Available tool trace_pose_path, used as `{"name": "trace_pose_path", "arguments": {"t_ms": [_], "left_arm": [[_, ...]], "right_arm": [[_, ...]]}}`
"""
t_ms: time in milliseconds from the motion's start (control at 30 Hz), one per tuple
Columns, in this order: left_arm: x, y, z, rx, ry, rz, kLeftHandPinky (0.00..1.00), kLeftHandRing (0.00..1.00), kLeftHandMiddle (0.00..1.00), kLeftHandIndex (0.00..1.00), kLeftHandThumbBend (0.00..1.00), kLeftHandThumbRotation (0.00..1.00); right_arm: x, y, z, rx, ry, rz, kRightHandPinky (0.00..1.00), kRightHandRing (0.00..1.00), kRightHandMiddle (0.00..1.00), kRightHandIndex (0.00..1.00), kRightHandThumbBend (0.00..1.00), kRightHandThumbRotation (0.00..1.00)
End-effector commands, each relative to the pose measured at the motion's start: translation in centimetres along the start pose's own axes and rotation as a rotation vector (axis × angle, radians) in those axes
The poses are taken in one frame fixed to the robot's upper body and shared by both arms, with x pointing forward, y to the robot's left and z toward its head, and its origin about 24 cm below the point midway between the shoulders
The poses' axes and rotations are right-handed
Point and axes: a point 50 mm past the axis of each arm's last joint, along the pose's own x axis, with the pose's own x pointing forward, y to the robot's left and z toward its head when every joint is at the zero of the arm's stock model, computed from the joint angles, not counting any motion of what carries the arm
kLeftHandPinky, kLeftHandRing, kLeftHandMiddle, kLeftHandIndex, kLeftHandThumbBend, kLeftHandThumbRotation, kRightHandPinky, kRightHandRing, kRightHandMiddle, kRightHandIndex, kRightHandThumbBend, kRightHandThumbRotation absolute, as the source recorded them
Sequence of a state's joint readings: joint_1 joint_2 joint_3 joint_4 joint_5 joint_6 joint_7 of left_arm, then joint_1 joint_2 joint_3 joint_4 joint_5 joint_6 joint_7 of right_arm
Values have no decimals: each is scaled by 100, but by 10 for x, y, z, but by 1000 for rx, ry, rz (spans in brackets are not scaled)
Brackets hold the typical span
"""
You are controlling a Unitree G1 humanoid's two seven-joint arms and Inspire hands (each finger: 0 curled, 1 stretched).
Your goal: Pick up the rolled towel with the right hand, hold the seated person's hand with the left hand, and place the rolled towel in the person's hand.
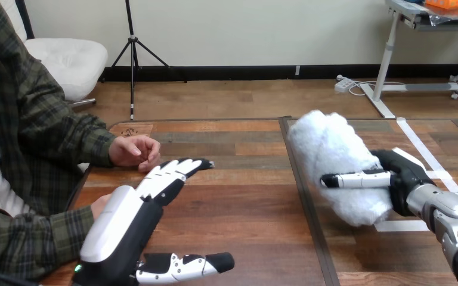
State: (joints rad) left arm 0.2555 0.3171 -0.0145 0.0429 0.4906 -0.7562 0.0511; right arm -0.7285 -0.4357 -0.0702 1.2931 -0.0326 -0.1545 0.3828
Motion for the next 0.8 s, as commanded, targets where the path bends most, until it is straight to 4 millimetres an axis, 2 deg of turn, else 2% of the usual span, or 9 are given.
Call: {"name": "trace_pose_path", "arguments": {"t_ms": [0, 433, 767], "left_arm": [[8, 18, 6, 82, -45, 40, 96, 94, 90, 87, 100, 61], [7, 35, 5, 262, -15, 13, 98, 96, 93, 91, 100, 61], [9, 59, 0, 420, 42, -30, 97, 97, 93, 92, 100, 62]], "right_arm": [[0, -3, 41, 18, -229, 13, 18, 22, 28, 33, 89, 0], [-8, 8, 38, 94, -358, 131, 17, 22, 29, 34, 87, 0], [-18, 18, 35, 155, -436, 213, 17, 21, 28, 36, 88, 0]]}}
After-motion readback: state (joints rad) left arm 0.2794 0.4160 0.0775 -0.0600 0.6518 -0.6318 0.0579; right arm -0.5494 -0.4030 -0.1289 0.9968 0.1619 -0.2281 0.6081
